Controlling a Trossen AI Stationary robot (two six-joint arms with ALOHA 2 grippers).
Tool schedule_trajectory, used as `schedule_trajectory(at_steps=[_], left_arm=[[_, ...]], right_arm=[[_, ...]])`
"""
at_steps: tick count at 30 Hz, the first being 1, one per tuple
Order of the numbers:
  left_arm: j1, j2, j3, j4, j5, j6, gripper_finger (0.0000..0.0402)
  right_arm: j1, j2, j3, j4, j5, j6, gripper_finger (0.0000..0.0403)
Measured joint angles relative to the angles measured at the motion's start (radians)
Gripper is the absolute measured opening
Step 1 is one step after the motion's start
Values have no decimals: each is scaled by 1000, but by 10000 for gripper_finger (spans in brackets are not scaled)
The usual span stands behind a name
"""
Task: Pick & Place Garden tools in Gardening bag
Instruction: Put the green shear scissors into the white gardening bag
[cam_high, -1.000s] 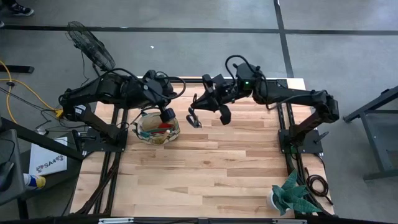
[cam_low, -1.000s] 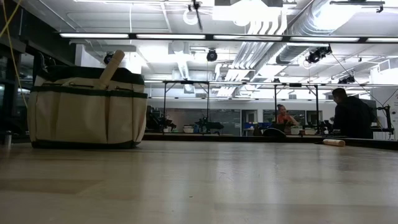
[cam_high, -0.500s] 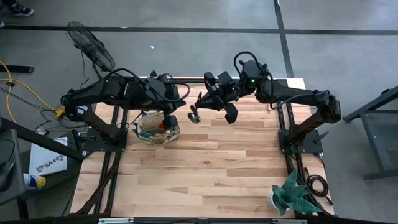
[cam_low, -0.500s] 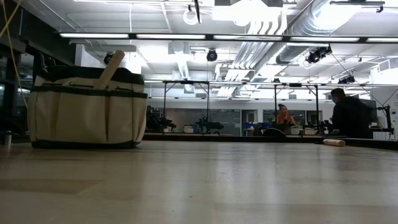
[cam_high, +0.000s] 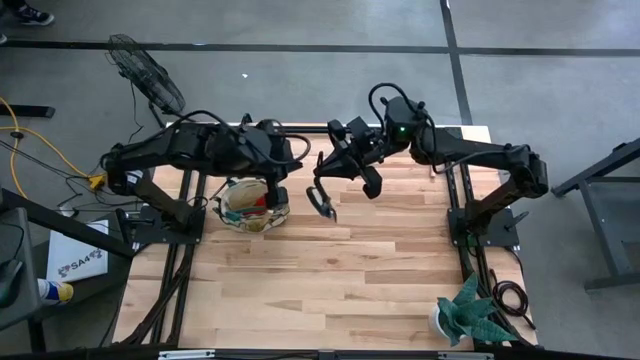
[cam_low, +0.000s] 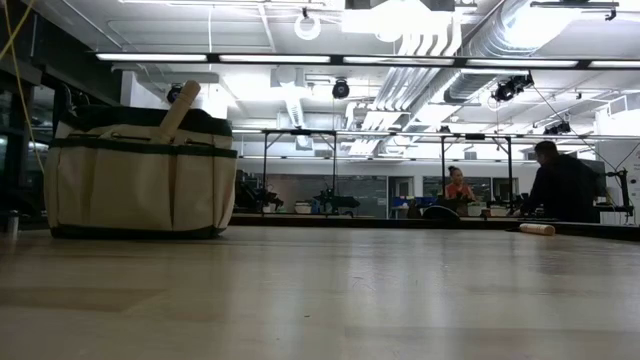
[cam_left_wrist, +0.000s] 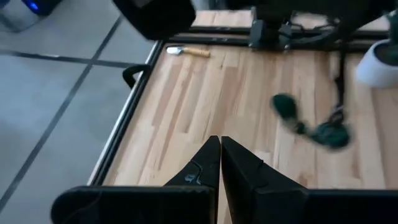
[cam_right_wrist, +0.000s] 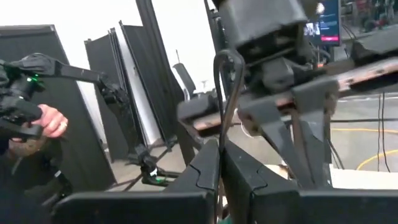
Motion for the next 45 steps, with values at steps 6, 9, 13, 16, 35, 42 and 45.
schedule_trajectory(at_steps=[6,9,13,16,35,42,45], left_arm=[[0,-8,0,75,89,28,10],[0,-8,0,105,102,45,10],[0,-8,0,112,97,49,10],[0,-8,0,113,97,64,10],[0,-2,0,174,77,40,104],[0,-1,0,194,46,37,199],[0,1,0,242,44,37,209]], right_arm=[[-6,0,0,-39,40,-47,3],[-5,0,0,-105,46,-71,3],[-3,0,0,-175,92,-108,3],[-2,1,0,-181,97,-119,3],[-1,2,0,-290,143,-210,3],[-1,2,0,-288,145,-217,3],[6,3,0,-278,151,-217,3]])
